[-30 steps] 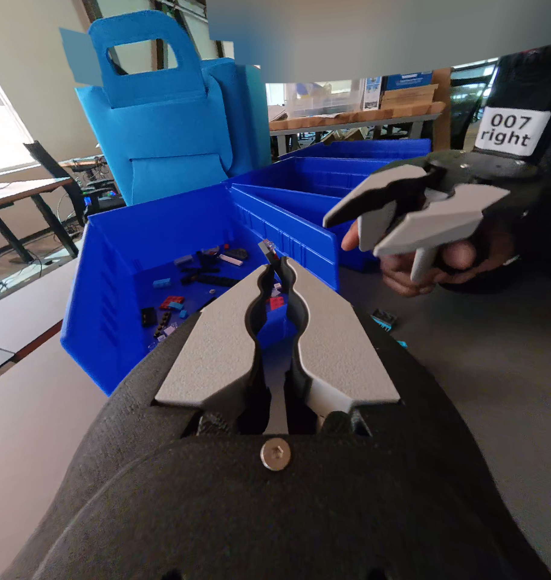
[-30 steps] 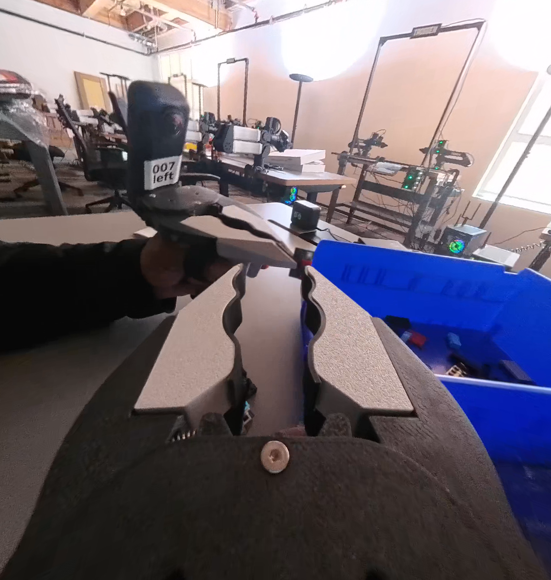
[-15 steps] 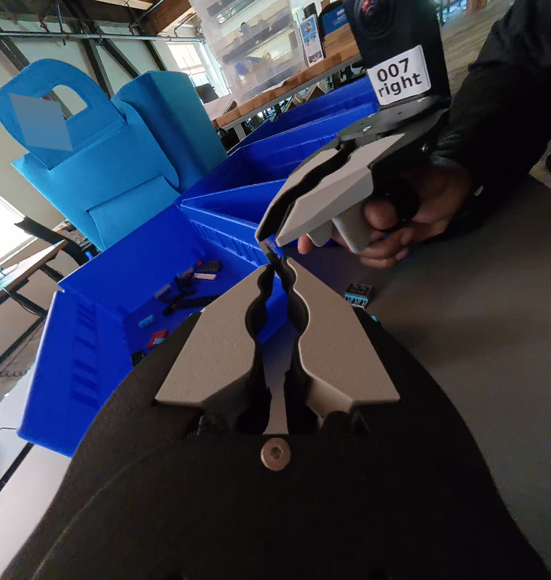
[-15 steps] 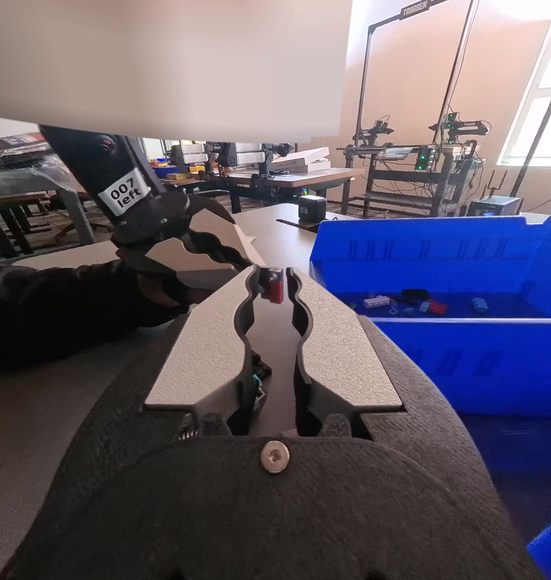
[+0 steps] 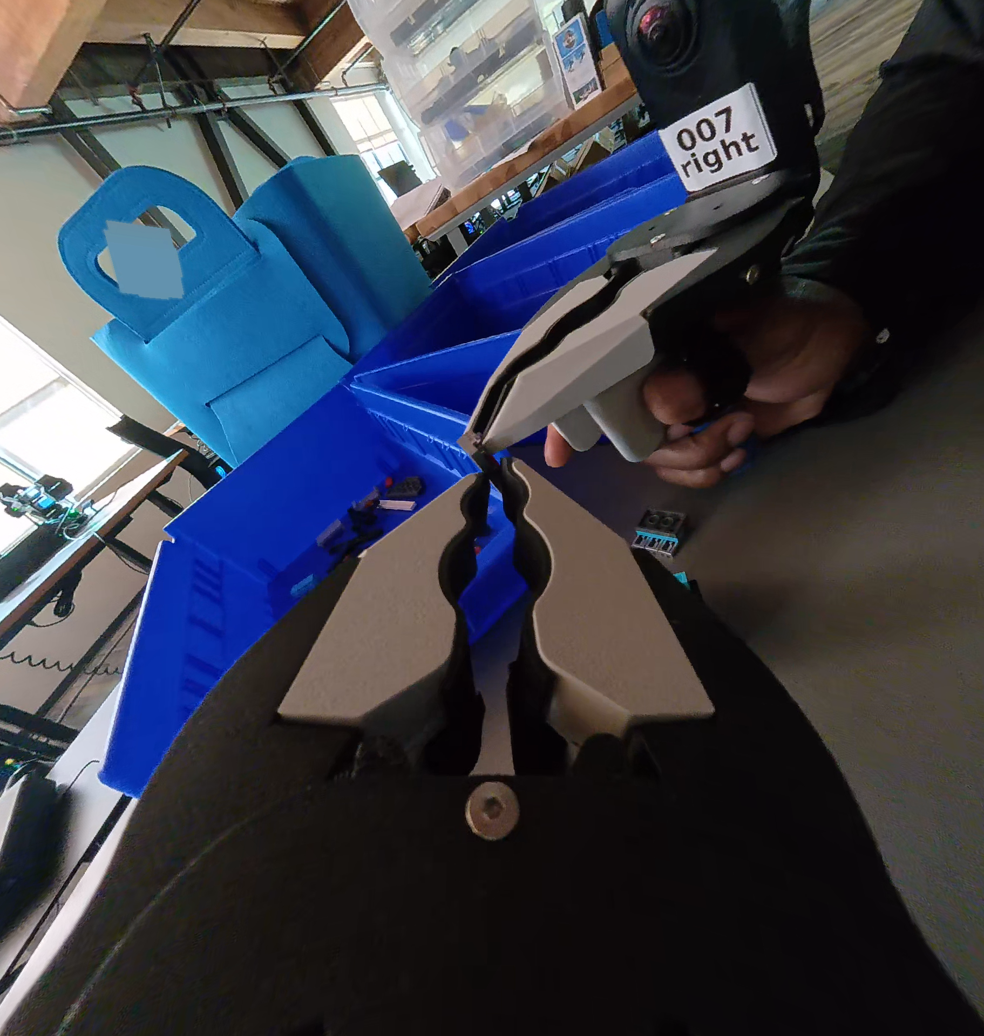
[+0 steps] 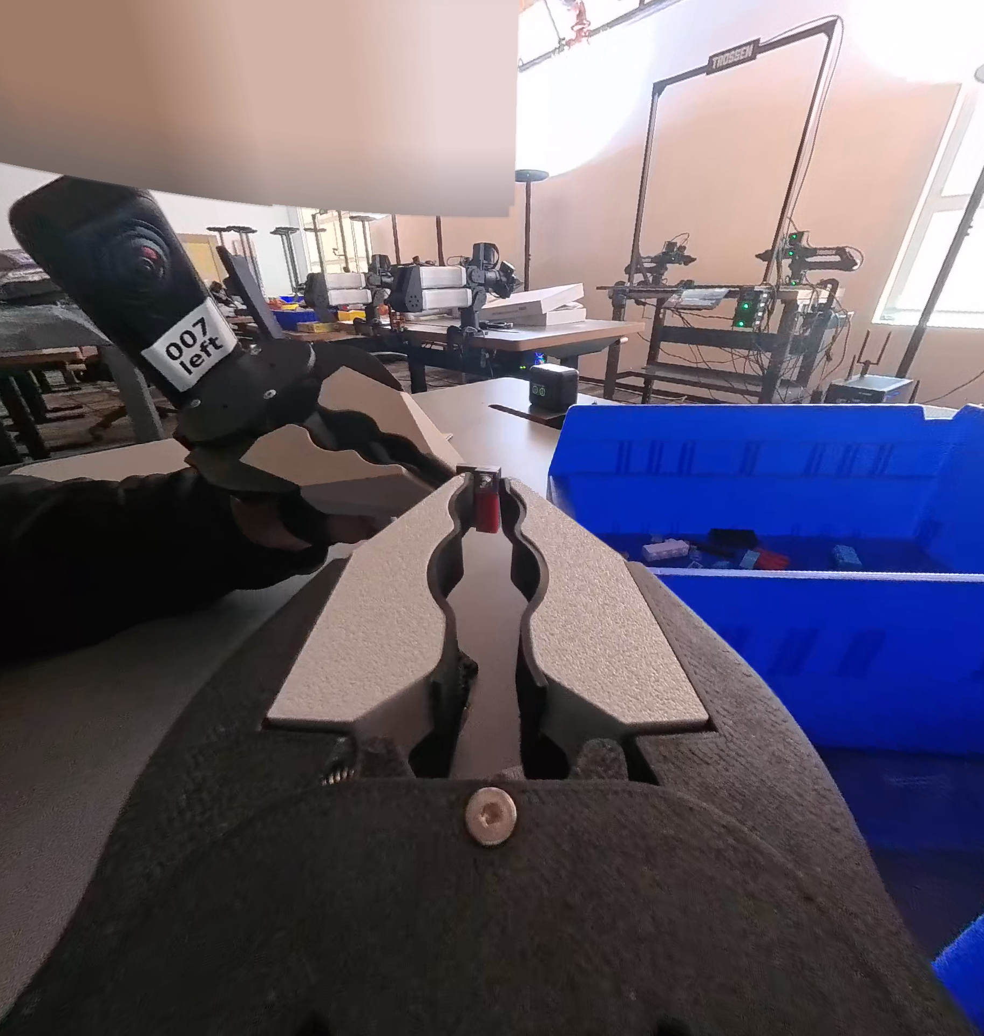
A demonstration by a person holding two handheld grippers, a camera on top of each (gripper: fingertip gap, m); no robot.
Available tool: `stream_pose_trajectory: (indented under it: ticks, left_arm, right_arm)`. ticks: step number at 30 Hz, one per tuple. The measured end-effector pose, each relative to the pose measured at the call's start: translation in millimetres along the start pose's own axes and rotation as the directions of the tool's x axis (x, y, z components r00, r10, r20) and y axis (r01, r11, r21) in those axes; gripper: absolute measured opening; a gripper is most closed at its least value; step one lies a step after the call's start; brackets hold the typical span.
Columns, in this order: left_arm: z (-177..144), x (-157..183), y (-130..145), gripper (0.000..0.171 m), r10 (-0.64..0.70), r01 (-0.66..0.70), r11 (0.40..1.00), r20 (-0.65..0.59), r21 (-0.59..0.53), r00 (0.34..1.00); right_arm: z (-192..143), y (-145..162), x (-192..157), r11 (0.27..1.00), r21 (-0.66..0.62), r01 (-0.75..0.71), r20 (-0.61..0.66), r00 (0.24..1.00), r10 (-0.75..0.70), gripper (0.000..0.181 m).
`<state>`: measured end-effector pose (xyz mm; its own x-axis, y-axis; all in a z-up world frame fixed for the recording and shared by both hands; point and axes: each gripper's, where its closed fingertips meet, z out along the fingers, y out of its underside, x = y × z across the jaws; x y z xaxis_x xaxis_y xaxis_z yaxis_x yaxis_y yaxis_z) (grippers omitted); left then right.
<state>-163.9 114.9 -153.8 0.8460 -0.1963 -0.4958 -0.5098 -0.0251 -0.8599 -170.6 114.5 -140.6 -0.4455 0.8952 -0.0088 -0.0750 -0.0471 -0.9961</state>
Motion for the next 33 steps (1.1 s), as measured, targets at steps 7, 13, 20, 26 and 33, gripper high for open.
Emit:
stream_pose_trajectory:
  ticks: [7, 13, 20, 26, 33]
  left_arm:
    - [-0.7, 2.1, 1.9, 0.006, -0.009, 0.009, 1.000, -0.027, 0.001, 1.000]
    - [2.1, 0.0, 3.5, 0.010, -0.253, 0.256, 0.967, -0.098, 0.019, 0.962]
    - [6.3, 2.7, 4.2, 0.009, -0.428, 0.433, 0.901, -0.161, -0.002, 0.890]
    - [6.2, 3.1, 4.1, 0.007, -0.353, 0.355, 0.935, -0.133, -0.006, 0.926]
    - [3.1, 7.6, 2.7, 0.005, -0.344, 0.353, 0.936, -0.189, 0.015, 0.920]
  right_arm:
    - [0.4, 2.7, -0.5, 0.999, -0.013, -0.035, 0.024, 0.999, 0.035, 0.008]
    - [0.5, 3.3, 2.6, 1.000, -0.014, -0.024, 0.006, 1.000, 0.024, 0.008]
    - [0.1, 2.3, 2.1, 1.000, -0.008, 0.004, 0.001, 1.000, -0.004, 0.008]
    - [-0.1, 1.9, 2.0, 1.000, -0.008, -0.016, 0.010, 1.000, 0.016, 0.008]
    - [-0.2, 3.3, -0.2, 0.987, -0.019, -0.159, 0.068, 0.985, 0.160, 0.007]
